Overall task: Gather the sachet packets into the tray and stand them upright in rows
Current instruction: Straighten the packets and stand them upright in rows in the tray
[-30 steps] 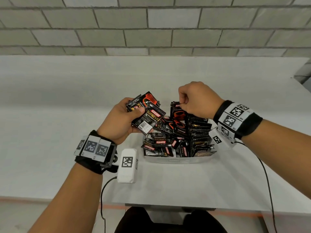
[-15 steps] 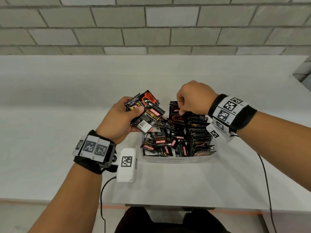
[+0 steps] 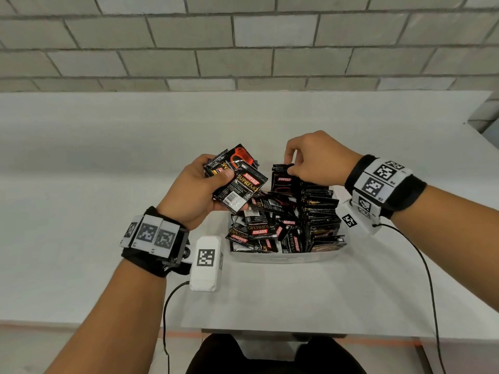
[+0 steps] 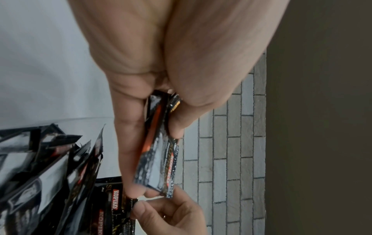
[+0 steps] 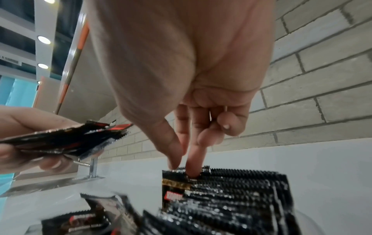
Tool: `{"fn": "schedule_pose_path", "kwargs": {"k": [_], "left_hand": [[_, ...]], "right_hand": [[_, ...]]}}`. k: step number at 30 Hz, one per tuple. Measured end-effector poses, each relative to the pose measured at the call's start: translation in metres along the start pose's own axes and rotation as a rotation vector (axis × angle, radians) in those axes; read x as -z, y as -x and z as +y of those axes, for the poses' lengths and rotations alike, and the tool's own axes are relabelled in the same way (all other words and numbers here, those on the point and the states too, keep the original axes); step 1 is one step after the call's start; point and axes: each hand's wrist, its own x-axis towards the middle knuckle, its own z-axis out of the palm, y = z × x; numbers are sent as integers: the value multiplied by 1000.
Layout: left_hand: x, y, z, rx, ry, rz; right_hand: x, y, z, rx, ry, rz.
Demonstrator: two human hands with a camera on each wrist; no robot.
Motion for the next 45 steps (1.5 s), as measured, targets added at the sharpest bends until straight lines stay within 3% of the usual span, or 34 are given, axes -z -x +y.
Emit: {"fn": "schedule_pose_path", "kwargs": {"k": [4, 8, 11, 15, 18, 21, 24, 26, 29, 32, 37, 41, 45], "left_hand": [[-5, 0, 2, 6, -3, -9], [-11, 0, 4, 1, -28, -31], [-21, 3, 5, -14, -15, -57], [-31, 5, 3, -11, 10, -66], [-29, 7, 4, 2, 35, -40], [-15, 9, 9, -1, 73, 8], [2, 11, 14, -22, -49, 31], [7, 11, 19, -41, -263, -33], [2, 11, 31, -75, -665, -230], [-14, 4, 37, -85, -926, -407], [-45, -14, 32, -45, -1340, -629], [-58, -24, 24, 6, -1459, -690], [-57, -36, 20, 181, -1312, -746]], "right_hand": [[11, 9, -3, 19, -83, 70], [23, 24, -23, 26, -343, 138], [26, 36, -41, 31, -502, 80], [17, 40, -44, 57, -590, -61], [14, 37, -38, 37, -624, -83], [25, 35, -27, 28, -508, 81], [39, 34, -13, 13, -524, 258], [45, 34, -7, -14, -592, 270], [45, 33, -2, 8, -706, 234], [43, 31, 0, 19, -815, 175], [28, 24, 0, 35, -422, 198], [22, 19, -1, 23, -270, 130], [16, 12, -1, 49, -129, 74]]}}
